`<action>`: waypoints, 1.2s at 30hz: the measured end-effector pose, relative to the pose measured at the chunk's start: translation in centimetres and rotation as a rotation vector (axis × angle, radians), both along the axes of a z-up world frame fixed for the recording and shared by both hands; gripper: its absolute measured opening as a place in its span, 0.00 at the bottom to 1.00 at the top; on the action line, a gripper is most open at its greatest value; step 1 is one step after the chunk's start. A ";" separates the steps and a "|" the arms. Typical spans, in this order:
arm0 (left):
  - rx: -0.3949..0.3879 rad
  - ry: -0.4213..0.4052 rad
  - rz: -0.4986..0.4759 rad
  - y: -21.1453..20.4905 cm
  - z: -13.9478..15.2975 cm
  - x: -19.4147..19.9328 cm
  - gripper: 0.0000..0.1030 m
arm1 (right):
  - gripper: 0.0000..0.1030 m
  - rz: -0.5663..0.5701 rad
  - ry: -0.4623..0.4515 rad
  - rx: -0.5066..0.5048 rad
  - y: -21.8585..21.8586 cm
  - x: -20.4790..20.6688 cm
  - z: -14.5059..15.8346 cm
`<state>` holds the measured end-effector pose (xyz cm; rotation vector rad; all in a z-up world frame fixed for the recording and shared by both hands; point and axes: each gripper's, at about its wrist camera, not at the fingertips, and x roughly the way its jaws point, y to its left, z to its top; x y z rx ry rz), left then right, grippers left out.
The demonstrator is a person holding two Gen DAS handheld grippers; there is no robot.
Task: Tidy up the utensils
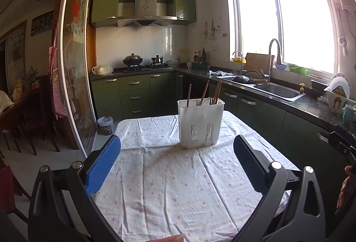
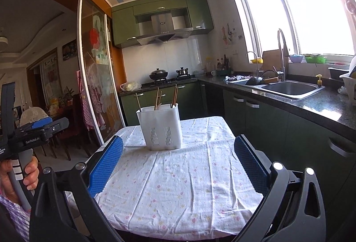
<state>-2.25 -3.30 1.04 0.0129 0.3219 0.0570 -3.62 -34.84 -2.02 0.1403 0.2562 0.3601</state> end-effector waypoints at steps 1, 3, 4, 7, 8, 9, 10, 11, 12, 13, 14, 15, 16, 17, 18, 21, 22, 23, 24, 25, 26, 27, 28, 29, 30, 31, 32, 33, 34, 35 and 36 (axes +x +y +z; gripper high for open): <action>-0.002 0.001 -0.001 0.0 0.0 0.0 0.94 | 0.96 -0.002 0.002 0.002 0.0 0.1 0.0; -0.005 0.003 -0.002 0.1 -0.1 0.1 0.94 | 0.96 -0.004 0.006 0.004 -0.1 0.2 0.0; -0.005 0.003 -0.001 0.1 -0.1 0.1 0.94 | 0.96 -0.005 0.008 0.005 -0.1 0.3 -0.1; -0.002 0.000 0.001 0.2 -0.1 0.0 0.94 | 0.96 -0.004 0.013 0.006 0.0 0.5 -0.1; -0.002 0.000 0.001 0.2 -0.1 0.1 0.94 | 0.96 -0.003 0.015 0.005 0.0 0.4 0.0; -0.002 0.001 0.001 0.2 -0.1 0.1 0.94 | 0.96 -0.003 0.015 0.005 0.0 0.4 0.0; -0.001 0.002 0.001 0.2 -0.2 0.1 0.94 | 0.96 -0.003 0.016 0.005 0.0 0.4 0.0; 0.000 0.003 0.001 0.2 -0.2 0.2 0.94 | 0.96 -0.002 0.017 0.005 0.0 0.5 0.0; 0.001 0.004 0.000 0.1 -0.2 0.1 0.94 | 0.96 -0.002 0.017 0.005 0.0 0.5 -0.1; 0.002 0.004 -0.001 0.1 -0.2 0.1 0.94 | 0.96 -0.003 0.018 0.006 0.0 0.6 -0.1; 0.002 0.004 0.000 0.1 -0.2 0.1 0.94 | 0.96 -0.003 0.018 0.006 0.0 0.6 -0.1; 0.001 0.004 0.000 0.1 -0.2 0.1 0.94 | 0.96 -0.002 0.018 0.006 0.0 0.6 0.0; 0.002 0.003 0.001 0.1 -0.2 0.1 0.94 | 0.96 -0.002 0.018 0.007 0.1 0.7 -0.1; 0.004 0.003 0.002 0.0 -0.2 0.1 0.94 | 0.96 -0.002 0.018 0.007 0.1 0.7 -0.1; 0.004 0.002 0.005 0.0 -0.2 0.1 0.94 | 0.96 -0.002 0.017 0.007 0.1 0.7 -0.1; -0.002 0.003 0.002 0.2 -0.2 0.1 0.94 | 0.96 -0.002 0.018 0.006 0.1 0.7 -0.1; -0.004 0.003 0.001 0.2 -0.1 0.0 0.94 | 0.96 -0.003 0.018 0.006 0.1 0.7 -0.1; -0.004 0.003 0.002 0.2 -0.1 0.0 0.94 | 0.96 -0.002 0.018 0.007 0.1 0.7 -0.1; -0.003 0.003 0.003 0.2 -0.1 0.0 0.94 | 0.96 -0.002 0.019 0.006 0.1 0.7 -0.1; -0.003 0.003 0.003 0.2 -0.1 0.0 0.94 | 0.96 -0.002 0.018 0.006 0.1 0.7 -0.1; -0.004 0.004 0.002 0.2 -0.1 0.0 0.94 | 0.96 -0.003 0.018 0.006 0.1 0.7 -0.1; -0.004 0.003 0.002 0.2 -0.1 0.0 0.94 | 0.96 -0.003 0.019 0.006 0.1 0.7 -0.2; -0.004 0.003 0.002 0.2 -0.1 0.0 0.94 | 0.96 -0.003 0.020 0.006 0.1 0.7 -0.2; -0.003 0.003 0.003 0.2 -0.1 0.0 0.94 | 0.96 -0.002 0.022 0.005 0.2 0.7 -0.2; -0.003 0.003 0.002 0.2 -0.1 0.0 0.94 | 0.96 -0.002 0.024 0.005 0.2 0.8 -0.3; -0.004 0.003 0.003 0.2 -0.1 0.0 0.94 | 0.96 -0.001 0.025 0.006 0.2 0.8 -0.4; -0.005 0.004 0.003 0.2 -0.1 0.0 0.94 | 0.96 -0.001 0.026 0.007 0.2 0.9 -0.5; -0.003 0.003 0.003 0.2 -0.1 0.0 0.94 | 0.96 0.000 0.027 0.006 0.3 1.0 -0.5; -0.002 0.003 0.003 0.2 -0.1 0.0 0.94 | 0.96 -0.001 0.027 0.006 0.3 1.0 -0.5; -0.001 0.002 0.004 0.2 -0.1 0.0 0.94 | 0.96 -0.002 0.027 0.006 0.3 1.0 -0.5; -0.001 0.002 0.004 0.2 -0.1 0.0 0.94 | 0.96 -0.001 0.027 0.006 0.3 1.0 -0.5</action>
